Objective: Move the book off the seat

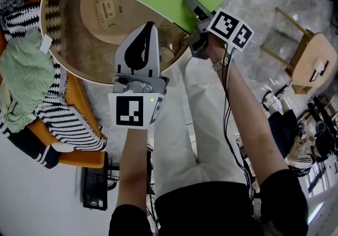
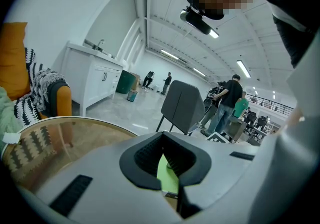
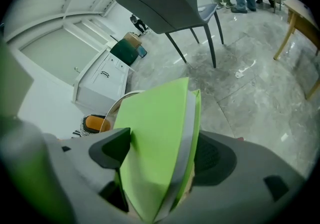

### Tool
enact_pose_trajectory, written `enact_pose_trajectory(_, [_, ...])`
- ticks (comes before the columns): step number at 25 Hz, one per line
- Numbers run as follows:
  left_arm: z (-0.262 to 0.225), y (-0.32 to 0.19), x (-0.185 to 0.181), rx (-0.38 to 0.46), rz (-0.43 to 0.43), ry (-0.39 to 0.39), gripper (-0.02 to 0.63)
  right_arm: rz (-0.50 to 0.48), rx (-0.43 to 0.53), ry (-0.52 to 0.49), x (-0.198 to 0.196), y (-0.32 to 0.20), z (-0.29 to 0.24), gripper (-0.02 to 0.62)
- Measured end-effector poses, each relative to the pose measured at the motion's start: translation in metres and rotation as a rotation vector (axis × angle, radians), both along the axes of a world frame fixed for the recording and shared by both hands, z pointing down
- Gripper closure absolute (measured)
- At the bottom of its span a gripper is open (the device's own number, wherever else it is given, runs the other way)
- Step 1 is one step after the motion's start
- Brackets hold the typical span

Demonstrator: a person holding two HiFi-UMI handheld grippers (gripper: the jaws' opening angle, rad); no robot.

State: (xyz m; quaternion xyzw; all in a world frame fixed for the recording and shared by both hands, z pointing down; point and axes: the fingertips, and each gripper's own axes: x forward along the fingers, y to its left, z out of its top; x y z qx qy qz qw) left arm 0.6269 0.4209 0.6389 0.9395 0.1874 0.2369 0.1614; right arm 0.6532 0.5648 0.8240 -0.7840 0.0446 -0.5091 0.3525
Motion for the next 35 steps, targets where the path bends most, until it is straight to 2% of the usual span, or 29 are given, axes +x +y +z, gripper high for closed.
enact_pose_trajectory(9, [0.006,0.006,-0.004,0.006,0.006,-0.009,0.596,0.009,-0.024,-0.034,-0.006,0.003,0.011,0.226])
enact_pose_trajectory(12, [0.006,0.008,-0.005,0.002,0.007,-0.008,0.595,-0.009,-0.098,-0.054,-0.006,0.009,0.013,0.215])
enact_pose_trajectory(15, [0.008,0.008,-0.007,0.005,0.009,-0.013,0.595,-0.071,-0.207,-0.078,-0.009,0.014,0.021,0.210])
enact_pose_trajectory(22, [0.008,0.012,-0.010,0.007,0.004,-0.008,0.595,-0.078,-0.167,-0.060,-0.011,0.016,0.018,0.210])
enact_pose_trajectory(29, [-0.010,0.019,-0.015,0.024,0.006,0.017,0.595,-0.064,-0.212,-0.002,-0.010,0.035,-0.012,0.210])
enact_pose_trajectory(35, [-0.042,0.028,-0.022,0.031,-0.008,0.055,0.595,-0.113,-0.111,0.076,-0.015,0.029,-0.062,0.215])
